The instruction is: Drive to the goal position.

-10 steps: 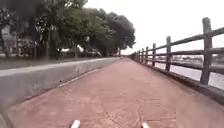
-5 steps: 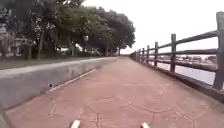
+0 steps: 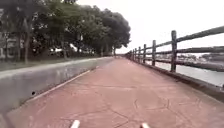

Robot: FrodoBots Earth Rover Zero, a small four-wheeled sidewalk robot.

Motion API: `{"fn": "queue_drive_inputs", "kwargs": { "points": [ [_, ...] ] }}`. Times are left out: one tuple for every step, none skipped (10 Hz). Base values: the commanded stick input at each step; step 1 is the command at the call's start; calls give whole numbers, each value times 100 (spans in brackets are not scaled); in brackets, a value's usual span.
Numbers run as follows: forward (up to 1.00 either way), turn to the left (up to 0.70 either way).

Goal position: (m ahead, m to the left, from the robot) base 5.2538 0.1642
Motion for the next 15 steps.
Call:
{"fn": "queue_drive_inputs", "kwargs": {
  "points": [
    [70, -5],
    [70, 0],
    [70, 0],
    [70, 0],
    [70, 0],
    [70, 0],
    [70, 0],
    [70, 0],
    [70, 0],
    [70, 0],
    [70, 0],
    [70, 0],
    [70, 0],
    [70, 0],
    [70, 0]
  ]
}}
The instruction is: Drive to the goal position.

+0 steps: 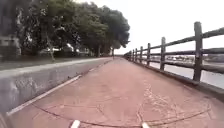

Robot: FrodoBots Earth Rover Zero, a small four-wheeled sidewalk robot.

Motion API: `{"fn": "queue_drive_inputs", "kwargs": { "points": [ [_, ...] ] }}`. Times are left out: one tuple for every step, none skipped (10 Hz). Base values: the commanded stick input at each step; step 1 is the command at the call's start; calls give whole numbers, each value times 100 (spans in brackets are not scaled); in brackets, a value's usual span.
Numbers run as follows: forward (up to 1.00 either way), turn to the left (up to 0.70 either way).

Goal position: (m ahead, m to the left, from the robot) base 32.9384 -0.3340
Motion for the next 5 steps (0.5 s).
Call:
{"fn": "queue_drive_inputs", "kwargs": {
  "points": [
    [70, -20],
    [70, -32],
    [70, -18],
    [70, 0],
    [70, 0]
  ]
}}
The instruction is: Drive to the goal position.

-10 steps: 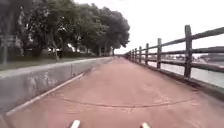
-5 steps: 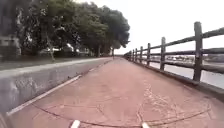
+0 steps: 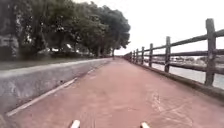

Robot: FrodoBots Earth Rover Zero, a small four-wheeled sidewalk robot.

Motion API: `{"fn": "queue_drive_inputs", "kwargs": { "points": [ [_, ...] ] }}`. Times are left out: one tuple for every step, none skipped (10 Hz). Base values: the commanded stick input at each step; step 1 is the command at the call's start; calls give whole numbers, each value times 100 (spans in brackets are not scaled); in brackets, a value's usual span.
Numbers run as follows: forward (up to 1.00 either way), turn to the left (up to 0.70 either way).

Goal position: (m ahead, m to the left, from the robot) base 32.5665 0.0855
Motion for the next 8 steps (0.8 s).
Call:
{"fn": "queue_drive_inputs", "kwargs": {
  "points": [
    [70, 0],
    [70, 0],
    [70, 0],
    [70, 0],
    [70, 0],
    [70, 0],
    [70, 0],
    [70, 0]
  ]
}}
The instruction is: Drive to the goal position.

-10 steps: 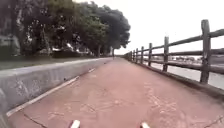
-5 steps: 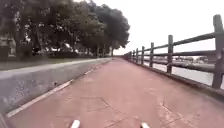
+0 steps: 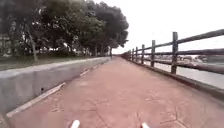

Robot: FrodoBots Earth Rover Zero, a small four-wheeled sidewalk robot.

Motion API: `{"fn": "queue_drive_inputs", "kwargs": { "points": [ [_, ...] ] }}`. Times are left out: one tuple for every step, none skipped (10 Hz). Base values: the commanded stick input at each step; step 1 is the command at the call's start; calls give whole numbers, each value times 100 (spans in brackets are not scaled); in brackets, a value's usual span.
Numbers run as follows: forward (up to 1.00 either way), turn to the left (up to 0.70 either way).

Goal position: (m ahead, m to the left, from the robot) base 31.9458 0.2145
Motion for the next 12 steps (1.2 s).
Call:
{"fn": "queue_drive_inputs", "kwargs": {
  "points": [
    [70, 0],
    [70, 0],
    [70, 0],
    [70, 0],
    [70, 0],
    [70, 0],
    [70, -11],
    [70, -30],
    [70, -26],
    [70, -10],
    [70, 0],
    [70, 0]
  ]
}}
